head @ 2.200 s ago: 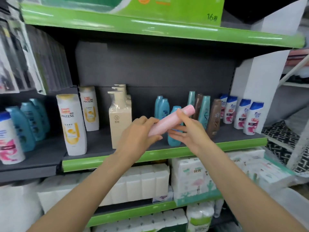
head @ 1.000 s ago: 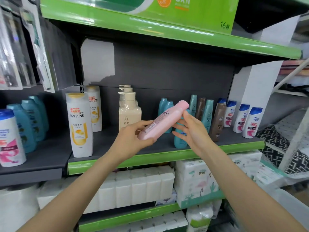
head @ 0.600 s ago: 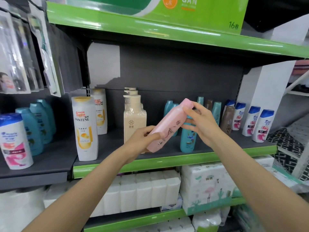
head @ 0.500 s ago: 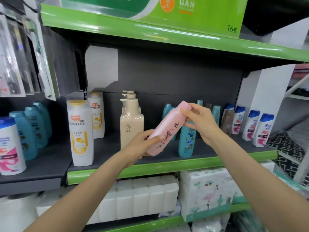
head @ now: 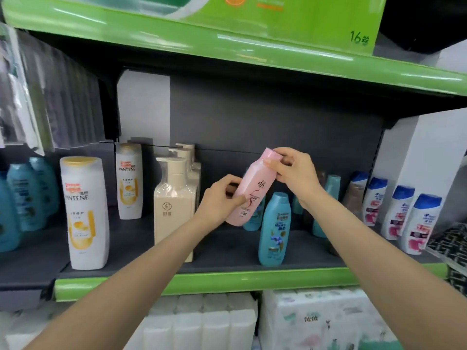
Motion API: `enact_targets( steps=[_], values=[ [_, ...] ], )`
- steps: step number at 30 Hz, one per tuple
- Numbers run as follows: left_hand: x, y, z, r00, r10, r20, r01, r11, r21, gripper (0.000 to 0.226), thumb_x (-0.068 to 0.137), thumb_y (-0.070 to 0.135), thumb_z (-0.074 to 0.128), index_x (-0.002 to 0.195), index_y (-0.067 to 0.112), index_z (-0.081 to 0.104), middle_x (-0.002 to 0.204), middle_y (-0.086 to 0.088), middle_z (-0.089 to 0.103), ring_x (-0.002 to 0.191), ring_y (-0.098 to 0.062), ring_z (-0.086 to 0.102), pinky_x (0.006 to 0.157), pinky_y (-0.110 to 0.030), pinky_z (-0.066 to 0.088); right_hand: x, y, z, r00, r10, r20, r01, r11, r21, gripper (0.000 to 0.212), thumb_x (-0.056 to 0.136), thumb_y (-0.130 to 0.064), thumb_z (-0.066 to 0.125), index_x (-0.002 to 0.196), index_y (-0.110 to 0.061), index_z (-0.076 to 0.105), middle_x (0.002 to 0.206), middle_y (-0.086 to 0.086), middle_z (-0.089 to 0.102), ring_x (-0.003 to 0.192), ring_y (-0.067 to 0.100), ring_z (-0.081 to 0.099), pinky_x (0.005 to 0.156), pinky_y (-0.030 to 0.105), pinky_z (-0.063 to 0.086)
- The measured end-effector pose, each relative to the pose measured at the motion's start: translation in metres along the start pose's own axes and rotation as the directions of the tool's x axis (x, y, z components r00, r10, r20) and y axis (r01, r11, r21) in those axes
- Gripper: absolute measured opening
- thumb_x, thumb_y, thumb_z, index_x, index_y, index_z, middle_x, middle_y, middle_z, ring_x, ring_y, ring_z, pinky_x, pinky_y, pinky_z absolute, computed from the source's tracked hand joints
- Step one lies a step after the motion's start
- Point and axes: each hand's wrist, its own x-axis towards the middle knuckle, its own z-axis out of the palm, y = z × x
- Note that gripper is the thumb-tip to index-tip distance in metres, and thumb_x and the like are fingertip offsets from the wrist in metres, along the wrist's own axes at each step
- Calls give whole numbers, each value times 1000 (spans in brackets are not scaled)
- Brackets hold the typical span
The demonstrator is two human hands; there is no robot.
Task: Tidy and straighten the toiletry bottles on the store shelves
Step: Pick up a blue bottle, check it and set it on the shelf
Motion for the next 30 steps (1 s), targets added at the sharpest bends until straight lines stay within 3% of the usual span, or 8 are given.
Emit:
enact_targets(
  steps=[6, 11, 16, 21, 27, 30],
  values=[
    [19, -15, 16, 999, -4, 53, 1, 999, 45, 31, 80, 20, 71, 108, 18, 58, 103, 0, 65, 95, -12, 61, 75, -25, 52, 21, 17, -11, 991, 57, 120, -51, 997, -51, 20, 87, -13, 65, 106, -17, 63, 98, 4, 66, 99, 21, 65, 85, 39, 56],
    [26, -31, 30, 992, -66, 108, 58, 995, 75, 35, 80, 19, 71, 110, 13, 54, 101, -2, 63, 93, -13, 60, 68, -20, 49, 30, 27, -17, 952, 157, 263, -133, 986, -104, 33, 90, -9, 61, 122, -8, 59, 96, 3, 64, 95, 17, 64, 76, 24, 55],
    [29, -37, 33, 975, -82, 208, 63, 993, 97, 35, 83, 17, 68, 115, 15, 53, 96, 3, 58, 79, -3, 55, 62, -12, 44, 37, 36, -15, 934, 210, 290, -165, 971, -172, 26, 86, -11, 66, 112, -7, 63, 102, 15, 65, 89, 20, 66, 72, 24, 57],
    [35, -37, 34, 986, -44, 159, 35, 998, 60, 37, 84, 15, 68, 118, 18, 54, 87, 10, 54, 75, -1, 54, 67, -13, 45, 37, 42, -13, 908, 238, 345, -137, 946, -293, 23, 80, -20, 73, 101, -11, 69, 96, 16, 70, 87, 23, 68, 76, 32, 56],
    [36, -41, 34, 981, -31, 193, 27, 999, 22, 26, 86, 17, 65, 108, 25, 54, 89, 6, 61, 79, -4, 59, 72, -21, 49, 37, 39, -21, 862, 306, 405, -232, 947, -221, 26, 86, -22, 66, 110, -13, 68, 105, 7, 70, 89, 18, 69, 73, 23, 57],
    [37, -40, 32, 976, -29, 216, 26, 999, 20, 22, 88, 18, 63, 108, 24, 54, 90, 2, 64, 79, -4, 61, 69, -17, 50, 36, 39, -20, 866, 298, 402, -230, 951, -209, 24, 85, -22, 67, 108, -13, 69, 104, 7, 70, 89, 19, 70, 72, 23, 57]
  ],
)
